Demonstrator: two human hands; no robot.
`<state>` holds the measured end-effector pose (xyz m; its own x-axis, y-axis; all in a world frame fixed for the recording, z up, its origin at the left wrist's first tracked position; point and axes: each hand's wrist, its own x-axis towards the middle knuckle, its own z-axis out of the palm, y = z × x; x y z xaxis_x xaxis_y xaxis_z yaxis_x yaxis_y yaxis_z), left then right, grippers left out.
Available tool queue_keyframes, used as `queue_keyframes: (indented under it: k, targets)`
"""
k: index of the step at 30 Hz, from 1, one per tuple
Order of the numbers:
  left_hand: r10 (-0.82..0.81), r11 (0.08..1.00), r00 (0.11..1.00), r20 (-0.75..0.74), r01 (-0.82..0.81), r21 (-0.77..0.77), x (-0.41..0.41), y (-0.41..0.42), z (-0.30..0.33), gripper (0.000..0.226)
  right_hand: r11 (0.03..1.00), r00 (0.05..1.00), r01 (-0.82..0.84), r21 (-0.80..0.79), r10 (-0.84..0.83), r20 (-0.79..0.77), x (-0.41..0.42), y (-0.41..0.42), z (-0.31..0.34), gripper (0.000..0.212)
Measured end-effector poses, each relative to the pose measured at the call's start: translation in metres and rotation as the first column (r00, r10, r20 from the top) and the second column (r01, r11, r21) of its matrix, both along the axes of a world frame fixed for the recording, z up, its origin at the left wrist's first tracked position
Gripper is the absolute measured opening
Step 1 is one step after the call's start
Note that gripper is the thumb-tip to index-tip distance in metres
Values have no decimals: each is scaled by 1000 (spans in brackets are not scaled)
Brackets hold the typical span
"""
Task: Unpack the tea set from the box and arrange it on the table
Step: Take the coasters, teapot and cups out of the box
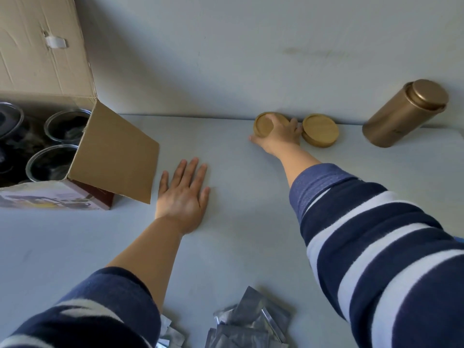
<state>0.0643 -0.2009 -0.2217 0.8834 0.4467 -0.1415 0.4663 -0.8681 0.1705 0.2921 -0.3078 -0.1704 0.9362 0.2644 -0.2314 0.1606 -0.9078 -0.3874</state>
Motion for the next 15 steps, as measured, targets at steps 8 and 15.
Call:
queue_keyframes:
  k: [8,15]
  targets:
    - [-130,976,973,-189,91,-199,6,19,48,55,1000,997,-16,-1,16,73,-78,-9,21,65]
    - [114,964,933,340,-22,-265,-46,70,143,41,968,993,-101,228,111,-32,-163,57,58,67]
